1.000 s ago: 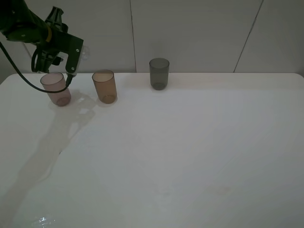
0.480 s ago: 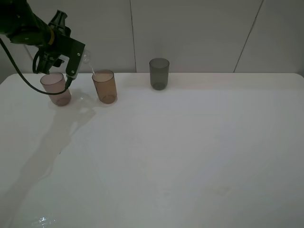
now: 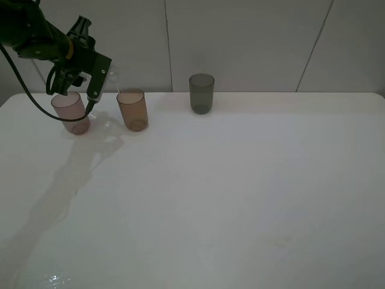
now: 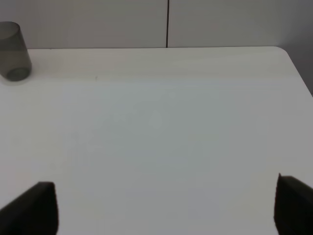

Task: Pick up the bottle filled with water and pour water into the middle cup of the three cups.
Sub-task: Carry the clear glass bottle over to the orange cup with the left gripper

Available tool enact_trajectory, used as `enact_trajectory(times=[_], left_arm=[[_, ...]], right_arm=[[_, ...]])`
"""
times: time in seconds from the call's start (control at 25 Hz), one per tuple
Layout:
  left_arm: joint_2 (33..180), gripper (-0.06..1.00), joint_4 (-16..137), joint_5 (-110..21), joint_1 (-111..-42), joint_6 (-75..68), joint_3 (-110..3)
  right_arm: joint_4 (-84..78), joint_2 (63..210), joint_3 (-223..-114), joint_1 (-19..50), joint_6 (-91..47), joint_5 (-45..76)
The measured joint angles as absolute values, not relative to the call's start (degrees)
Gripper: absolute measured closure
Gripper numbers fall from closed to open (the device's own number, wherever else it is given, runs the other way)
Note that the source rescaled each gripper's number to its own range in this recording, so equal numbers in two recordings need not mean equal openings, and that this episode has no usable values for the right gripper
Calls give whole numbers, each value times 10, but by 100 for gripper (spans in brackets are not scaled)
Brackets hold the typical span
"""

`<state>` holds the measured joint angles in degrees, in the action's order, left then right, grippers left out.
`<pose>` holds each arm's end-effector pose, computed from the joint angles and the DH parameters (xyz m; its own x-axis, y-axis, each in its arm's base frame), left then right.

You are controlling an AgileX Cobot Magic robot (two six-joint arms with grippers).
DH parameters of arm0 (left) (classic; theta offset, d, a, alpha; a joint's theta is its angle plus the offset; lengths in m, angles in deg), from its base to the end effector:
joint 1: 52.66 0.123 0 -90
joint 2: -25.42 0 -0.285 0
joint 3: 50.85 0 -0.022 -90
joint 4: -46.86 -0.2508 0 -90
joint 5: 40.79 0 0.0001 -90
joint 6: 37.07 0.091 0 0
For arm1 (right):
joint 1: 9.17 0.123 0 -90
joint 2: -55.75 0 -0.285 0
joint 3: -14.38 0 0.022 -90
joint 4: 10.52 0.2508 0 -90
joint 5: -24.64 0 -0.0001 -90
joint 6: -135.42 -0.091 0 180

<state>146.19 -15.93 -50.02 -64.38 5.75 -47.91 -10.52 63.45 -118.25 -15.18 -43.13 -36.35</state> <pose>0.4312 -0.0761 0.1916 0.2467 0.9238 0.2928 0.5569 -0.3824 0.7373 -0.0077 0.0008 0.2828 -0.4394 0.0208 -0.8980 0.0936 0.9953 -0.0227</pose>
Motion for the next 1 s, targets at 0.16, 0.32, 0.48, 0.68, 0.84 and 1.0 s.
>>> enact_trajectory(times=[0.16,0.32,0.48,0.68,0.84,1.0], left_arm=[[1462,94,-161,-500,-644,72,-479],[1462,94,-161,-500,-644,82,-479],[1462,94,-161,-496,-644,84,-479],[1462,94,-161,-484,-644,86,-479],[1462,94,-161,-479,-644,86,-479],[1462,94,-161,-476,-644,95,-479]], right_arm=[[-105,635,-1183,-152,-431,-363],[-105,635,-1183,-152,-431,-363],[-105,635,-1183,-152,-431,-363],[-105,635,-1183,-152,-431,-363],[-105,635,-1183,-152,-431,-363],[-105,635,-1183,-152,-431,-363]])
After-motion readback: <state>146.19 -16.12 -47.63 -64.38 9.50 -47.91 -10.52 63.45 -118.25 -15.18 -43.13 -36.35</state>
